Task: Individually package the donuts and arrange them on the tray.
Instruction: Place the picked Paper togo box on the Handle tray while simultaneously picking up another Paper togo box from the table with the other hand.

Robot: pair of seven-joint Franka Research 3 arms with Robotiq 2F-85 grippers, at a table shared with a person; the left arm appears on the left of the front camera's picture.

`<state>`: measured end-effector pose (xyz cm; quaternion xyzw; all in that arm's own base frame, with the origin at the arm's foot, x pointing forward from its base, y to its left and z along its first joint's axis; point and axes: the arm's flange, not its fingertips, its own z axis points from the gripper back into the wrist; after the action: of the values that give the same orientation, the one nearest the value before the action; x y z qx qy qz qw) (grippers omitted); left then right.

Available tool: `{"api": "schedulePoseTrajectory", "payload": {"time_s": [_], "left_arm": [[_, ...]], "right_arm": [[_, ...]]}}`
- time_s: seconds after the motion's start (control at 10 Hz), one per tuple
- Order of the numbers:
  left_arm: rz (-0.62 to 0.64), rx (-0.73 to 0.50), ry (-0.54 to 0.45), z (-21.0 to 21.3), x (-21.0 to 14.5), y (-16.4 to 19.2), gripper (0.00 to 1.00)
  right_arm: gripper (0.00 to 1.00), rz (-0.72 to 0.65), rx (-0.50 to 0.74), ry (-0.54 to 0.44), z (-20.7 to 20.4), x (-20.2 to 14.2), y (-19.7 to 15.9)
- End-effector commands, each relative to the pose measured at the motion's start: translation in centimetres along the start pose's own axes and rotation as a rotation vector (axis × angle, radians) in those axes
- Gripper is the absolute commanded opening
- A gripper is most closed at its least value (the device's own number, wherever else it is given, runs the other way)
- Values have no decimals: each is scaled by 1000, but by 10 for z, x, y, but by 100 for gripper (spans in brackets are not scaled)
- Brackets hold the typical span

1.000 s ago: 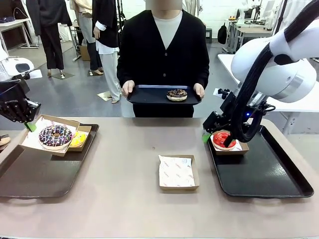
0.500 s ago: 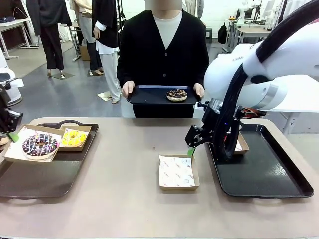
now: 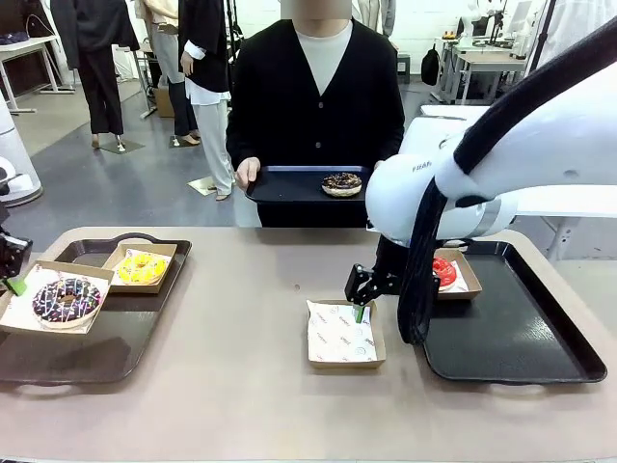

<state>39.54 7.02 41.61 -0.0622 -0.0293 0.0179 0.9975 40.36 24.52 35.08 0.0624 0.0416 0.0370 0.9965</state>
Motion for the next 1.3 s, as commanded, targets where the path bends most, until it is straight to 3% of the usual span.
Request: {"api": "schedulePoseTrajectory", "payload": {"time_s": [0.0,1.0,1.1,1.2], "left_arm": [[-42,9,-12,-10,-2,5,1],[-47,3,58,-49,16,-5,1],[-50,-4,51,-49,17,-7,12],[-60,-10,50,-50,16,-7,55]], "right_arm": [[100,-28,-47,-59,-15,-2,9],[100,-22,-59,-28,-32,7,8],[41,-17,-61,-24,-33,8,8],[41,-14,-59,-19,-33,8,9]]}}
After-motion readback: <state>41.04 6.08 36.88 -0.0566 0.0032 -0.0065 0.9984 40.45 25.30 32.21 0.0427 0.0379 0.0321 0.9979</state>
